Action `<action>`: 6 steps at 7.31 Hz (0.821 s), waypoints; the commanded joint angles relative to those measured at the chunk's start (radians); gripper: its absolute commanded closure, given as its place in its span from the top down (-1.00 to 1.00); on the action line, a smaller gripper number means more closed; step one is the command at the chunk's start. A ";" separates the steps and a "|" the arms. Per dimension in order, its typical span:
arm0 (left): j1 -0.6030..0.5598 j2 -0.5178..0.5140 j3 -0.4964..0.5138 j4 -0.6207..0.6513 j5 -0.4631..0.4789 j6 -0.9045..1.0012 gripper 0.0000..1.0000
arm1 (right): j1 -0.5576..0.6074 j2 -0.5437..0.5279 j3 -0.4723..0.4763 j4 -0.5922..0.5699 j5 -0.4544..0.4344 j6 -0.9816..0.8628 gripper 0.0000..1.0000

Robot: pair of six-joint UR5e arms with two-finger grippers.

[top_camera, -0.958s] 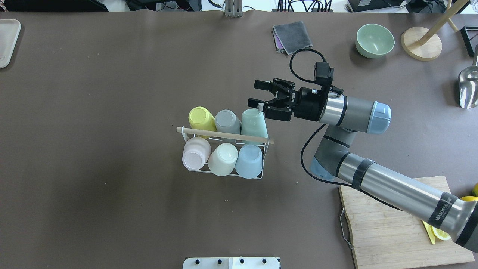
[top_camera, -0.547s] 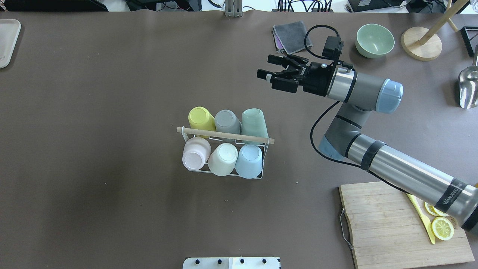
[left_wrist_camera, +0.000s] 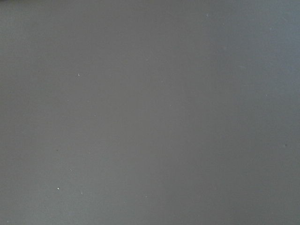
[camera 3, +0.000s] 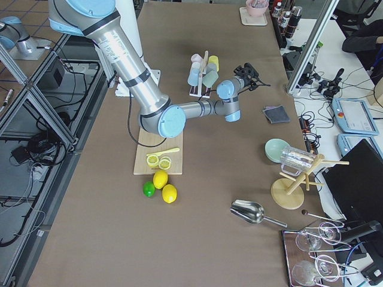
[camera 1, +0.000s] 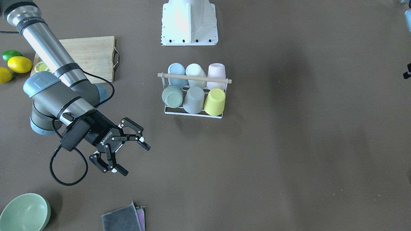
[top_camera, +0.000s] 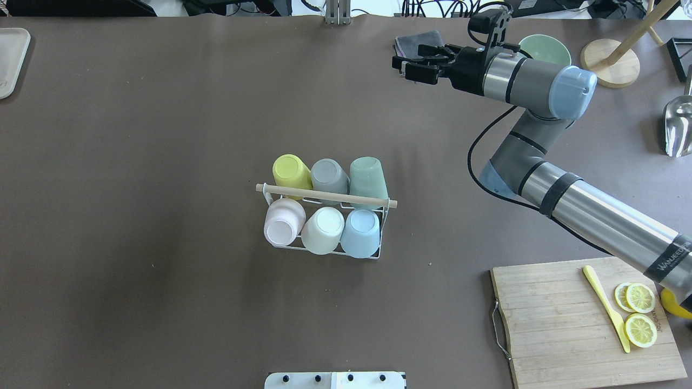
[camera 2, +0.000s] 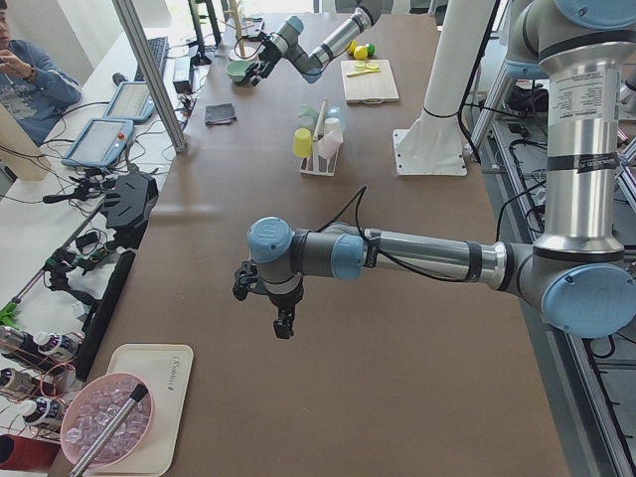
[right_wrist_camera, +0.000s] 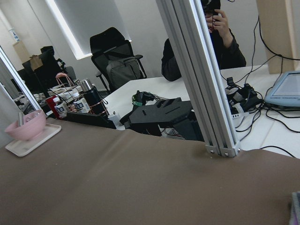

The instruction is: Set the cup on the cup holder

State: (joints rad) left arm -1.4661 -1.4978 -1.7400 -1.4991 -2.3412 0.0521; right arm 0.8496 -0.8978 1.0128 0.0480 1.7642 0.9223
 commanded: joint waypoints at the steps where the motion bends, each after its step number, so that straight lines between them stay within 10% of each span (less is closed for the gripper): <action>1: 0.001 0.002 0.005 0.002 0.005 0.002 0.99 | 0.028 0.003 0.033 -0.222 0.001 0.001 1.00; 6: -0.029 0.005 0.037 -0.003 -0.004 0.002 0.99 | 0.028 -0.249 0.796 -1.172 0.018 0.000 1.00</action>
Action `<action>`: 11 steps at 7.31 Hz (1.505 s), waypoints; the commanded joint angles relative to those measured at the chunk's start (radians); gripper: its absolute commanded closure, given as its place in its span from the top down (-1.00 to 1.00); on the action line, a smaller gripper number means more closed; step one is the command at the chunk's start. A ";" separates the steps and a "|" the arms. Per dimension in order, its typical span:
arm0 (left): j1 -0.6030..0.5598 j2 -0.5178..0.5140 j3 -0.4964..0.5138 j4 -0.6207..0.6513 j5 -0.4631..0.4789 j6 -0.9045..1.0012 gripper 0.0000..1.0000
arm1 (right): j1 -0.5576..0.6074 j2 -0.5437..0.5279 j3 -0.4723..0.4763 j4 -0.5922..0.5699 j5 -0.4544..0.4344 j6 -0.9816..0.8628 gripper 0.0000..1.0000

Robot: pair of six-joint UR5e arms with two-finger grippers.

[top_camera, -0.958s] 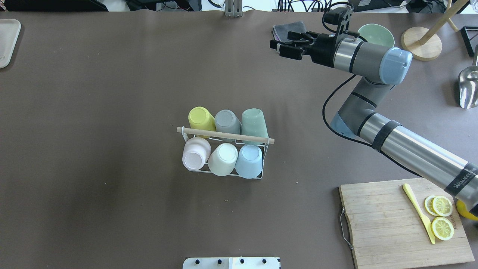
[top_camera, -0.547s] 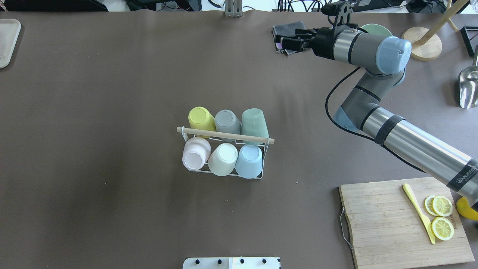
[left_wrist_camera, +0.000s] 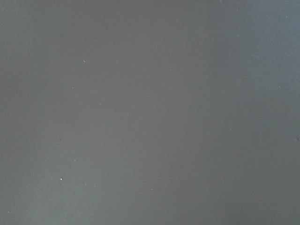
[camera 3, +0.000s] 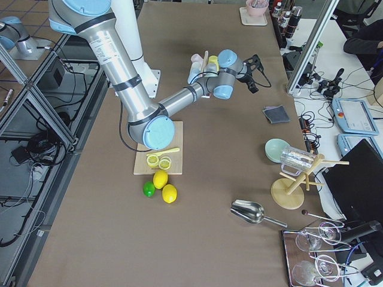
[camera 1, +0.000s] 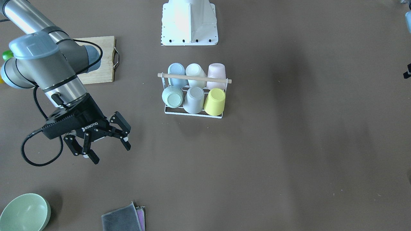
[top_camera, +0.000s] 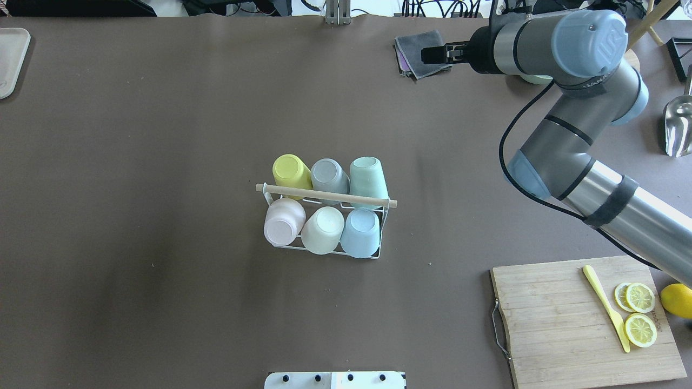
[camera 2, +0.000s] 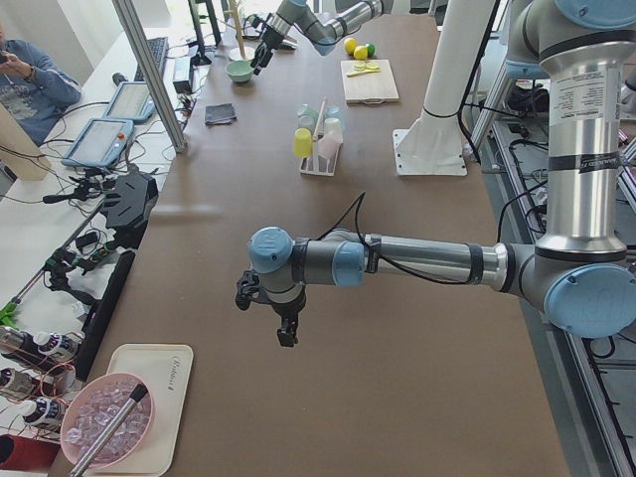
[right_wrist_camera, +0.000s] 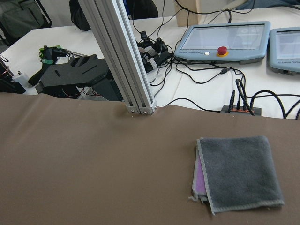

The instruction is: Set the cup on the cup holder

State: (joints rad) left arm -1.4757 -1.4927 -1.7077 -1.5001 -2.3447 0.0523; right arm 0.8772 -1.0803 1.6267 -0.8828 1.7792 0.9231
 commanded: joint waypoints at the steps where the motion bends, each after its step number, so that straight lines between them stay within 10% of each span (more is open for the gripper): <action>1: -0.062 0.000 -0.025 0.003 -0.001 -0.002 0.99 | 0.000 -0.094 0.288 -0.437 0.003 -0.007 1.00; 4: -0.095 0.055 -0.061 0.000 -0.001 0.000 0.99 | 0.019 -0.235 0.453 -0.749 0.006 -0.218 1.00; 7: -0.095 0.055 -0.090 0.001 -0.001 -0.002 0.99 | 0.123 -0.378 0.461 -0.780 0.093 -0.514 1.00; 11: -0.092 0.045 -0.089 0.000 0.002 -0.002 0.99 | 0.516 -0.405 0.157 -0.806 0.396 -0.948 1.00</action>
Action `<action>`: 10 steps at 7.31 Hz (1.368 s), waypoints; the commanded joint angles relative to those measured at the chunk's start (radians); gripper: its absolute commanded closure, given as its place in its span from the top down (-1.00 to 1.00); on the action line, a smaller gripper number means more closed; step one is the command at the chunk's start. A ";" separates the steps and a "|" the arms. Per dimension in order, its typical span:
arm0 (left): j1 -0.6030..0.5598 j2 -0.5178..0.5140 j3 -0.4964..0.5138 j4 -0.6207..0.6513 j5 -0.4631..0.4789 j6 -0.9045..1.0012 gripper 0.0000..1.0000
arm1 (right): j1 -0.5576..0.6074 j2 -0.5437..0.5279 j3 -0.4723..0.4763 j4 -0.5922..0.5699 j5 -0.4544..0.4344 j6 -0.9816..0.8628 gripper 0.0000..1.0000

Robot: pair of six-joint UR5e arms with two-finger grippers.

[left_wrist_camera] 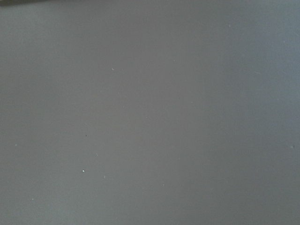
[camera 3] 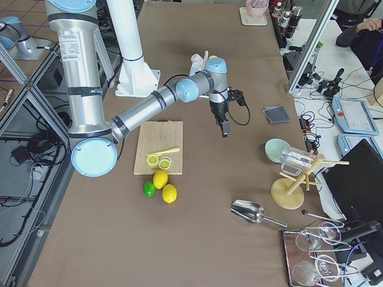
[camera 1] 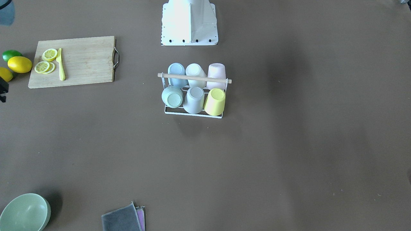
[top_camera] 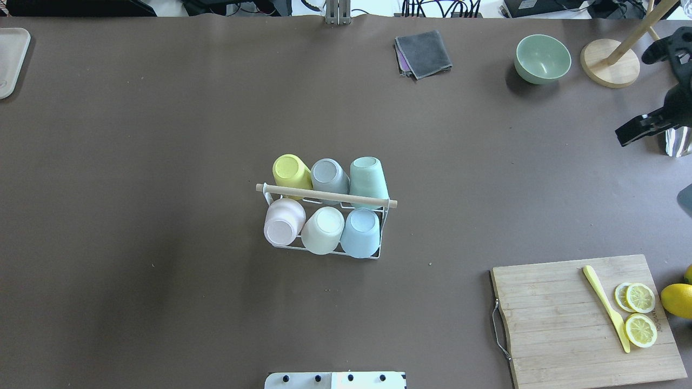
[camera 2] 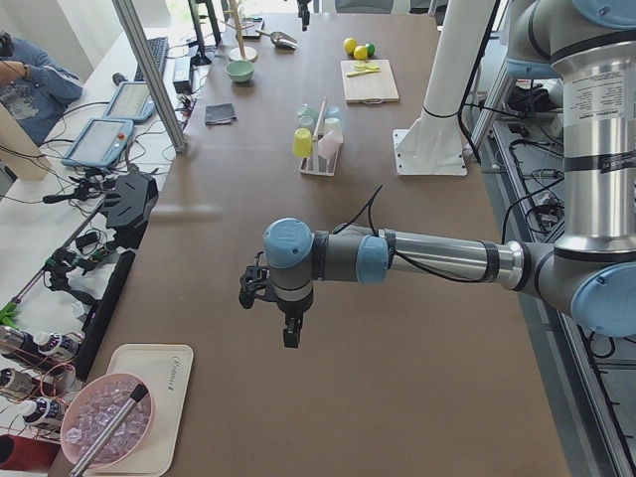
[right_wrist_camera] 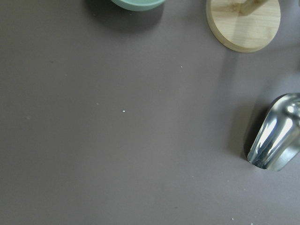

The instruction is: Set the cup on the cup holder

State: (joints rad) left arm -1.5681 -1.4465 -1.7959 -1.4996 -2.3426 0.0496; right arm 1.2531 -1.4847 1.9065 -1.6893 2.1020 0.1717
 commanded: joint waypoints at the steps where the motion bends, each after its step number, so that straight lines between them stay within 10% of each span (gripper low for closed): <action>1: 0.000 -0.002 0.001 -0.001 0.000 0.001 0.99 | 0.229 -0.005 -0.192 -0.001 0.126 -0.234 1.00; 10: 0.000 -0.003 0.000 -0.001 0.000 0.001 0.99 | 0.365 -0.117 -0.259 0.013 0.194 -0.238 1.00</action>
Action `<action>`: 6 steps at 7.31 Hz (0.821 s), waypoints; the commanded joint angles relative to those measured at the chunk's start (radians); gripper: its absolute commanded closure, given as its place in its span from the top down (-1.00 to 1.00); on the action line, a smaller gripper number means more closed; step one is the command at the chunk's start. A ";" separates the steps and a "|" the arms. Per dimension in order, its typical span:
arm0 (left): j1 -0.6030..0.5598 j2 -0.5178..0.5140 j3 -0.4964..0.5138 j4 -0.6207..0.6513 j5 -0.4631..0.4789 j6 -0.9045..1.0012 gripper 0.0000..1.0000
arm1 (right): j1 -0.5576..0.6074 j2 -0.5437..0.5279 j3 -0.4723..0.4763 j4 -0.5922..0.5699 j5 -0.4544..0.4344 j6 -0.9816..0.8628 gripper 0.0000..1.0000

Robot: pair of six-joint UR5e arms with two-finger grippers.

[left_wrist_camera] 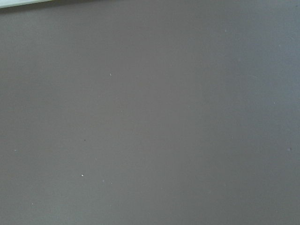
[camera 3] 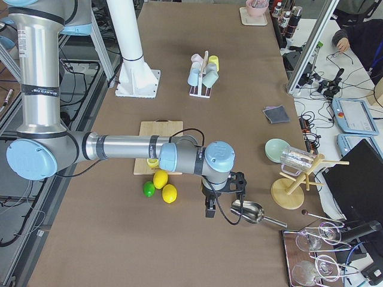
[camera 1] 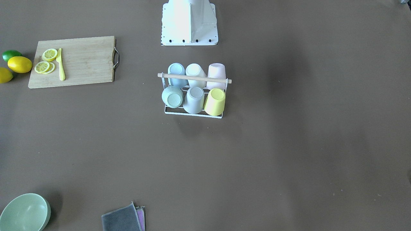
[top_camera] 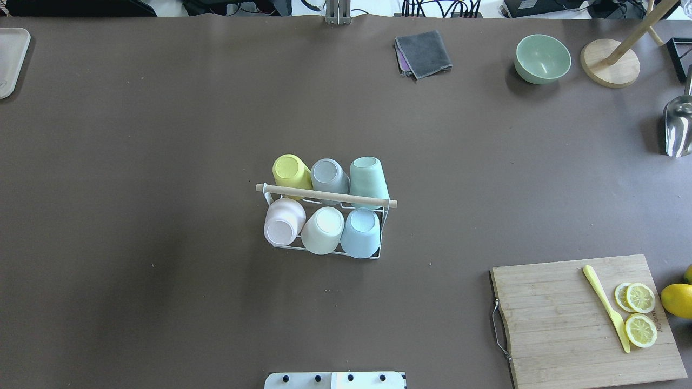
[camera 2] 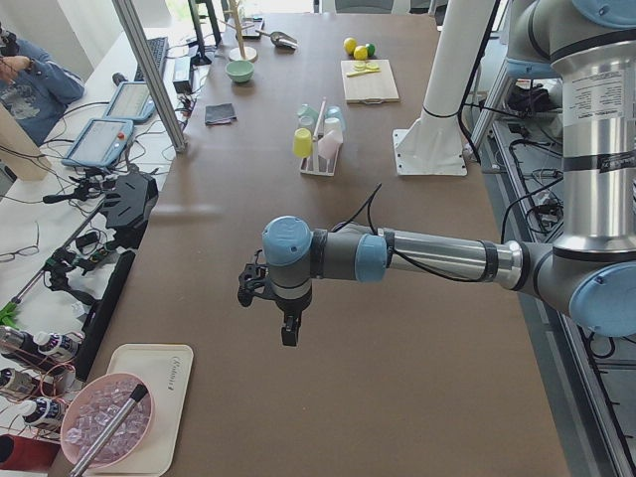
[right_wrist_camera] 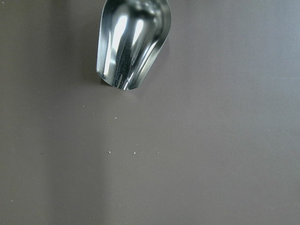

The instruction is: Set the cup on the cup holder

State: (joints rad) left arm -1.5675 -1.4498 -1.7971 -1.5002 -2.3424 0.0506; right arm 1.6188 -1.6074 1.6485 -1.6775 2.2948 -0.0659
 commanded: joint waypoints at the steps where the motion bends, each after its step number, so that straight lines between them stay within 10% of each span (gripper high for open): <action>1: 0.000 0.000 -0.001 0.000 -0.002 0.000 0.99 | -0.007 0.023 -0.004 0.007 0.000 0.001 1.00; 6: 0.000 0.000 -0.002 0.000 0.000 0.000 0.99 | -0.011 0.047 0.013 0.004 0.005 0.000 1.00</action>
State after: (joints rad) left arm -1.5677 -1.4496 -1.7982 -1.5002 -2.3425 0.0506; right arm 1.6077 -1.5586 1.6553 -1.6732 2.2978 -0.0659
